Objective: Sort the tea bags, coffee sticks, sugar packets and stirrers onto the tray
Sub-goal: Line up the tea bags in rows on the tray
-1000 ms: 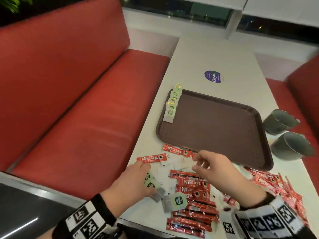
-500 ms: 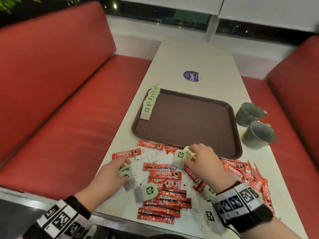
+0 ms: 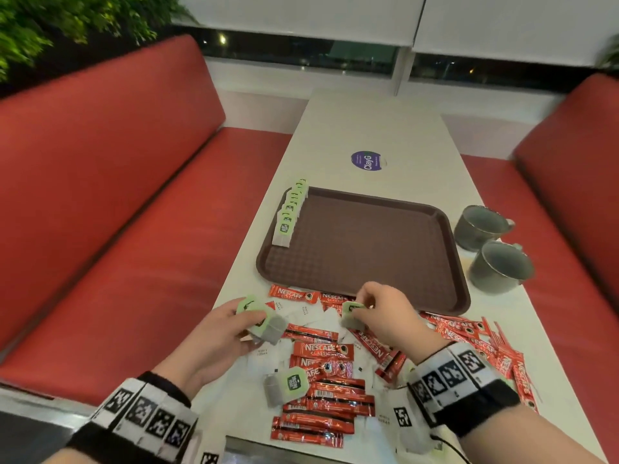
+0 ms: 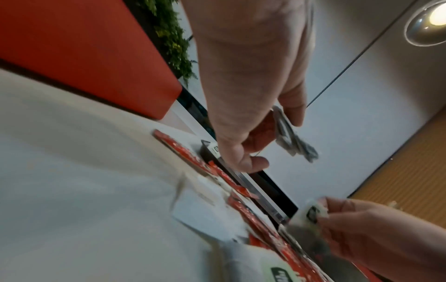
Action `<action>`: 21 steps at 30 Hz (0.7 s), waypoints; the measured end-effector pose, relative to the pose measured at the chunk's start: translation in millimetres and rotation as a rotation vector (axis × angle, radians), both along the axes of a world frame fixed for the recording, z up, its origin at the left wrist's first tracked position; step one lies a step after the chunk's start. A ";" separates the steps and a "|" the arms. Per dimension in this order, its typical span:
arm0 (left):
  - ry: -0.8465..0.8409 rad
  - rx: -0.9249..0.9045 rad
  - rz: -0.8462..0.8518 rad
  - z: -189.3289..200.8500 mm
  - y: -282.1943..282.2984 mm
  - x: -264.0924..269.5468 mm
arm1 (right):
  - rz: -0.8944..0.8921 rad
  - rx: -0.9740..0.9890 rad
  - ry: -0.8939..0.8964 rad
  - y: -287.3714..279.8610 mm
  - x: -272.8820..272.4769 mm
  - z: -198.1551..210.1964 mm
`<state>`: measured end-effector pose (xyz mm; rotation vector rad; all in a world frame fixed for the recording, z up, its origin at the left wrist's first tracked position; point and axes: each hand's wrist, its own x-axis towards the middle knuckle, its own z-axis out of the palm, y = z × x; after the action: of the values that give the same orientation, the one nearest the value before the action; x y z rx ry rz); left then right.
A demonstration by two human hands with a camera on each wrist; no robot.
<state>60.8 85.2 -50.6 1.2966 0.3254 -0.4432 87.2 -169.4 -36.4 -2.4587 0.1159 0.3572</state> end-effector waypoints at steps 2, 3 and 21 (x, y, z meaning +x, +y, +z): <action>0.018 -0.027 -0.057 2.7 -11.1 6.1 | -0.017 0.209 -0.031 -1.3 -8.0 12.3; 0.027 -0.021 -0.085 3.2 -17.9 9.3 | -0.002 0.305 -0.028 -0.8 -11.6 17.8; 0.156 -0.148 -0.319 0.0 -74.2 13.1 | -0.190 0.257 -0.124 -12.8 -17.9 -6.9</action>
<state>73.9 10.9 -50.6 1.1743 0.2103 -0.8266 69.3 -182.2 -43.3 -2.1875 0.2337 0.1273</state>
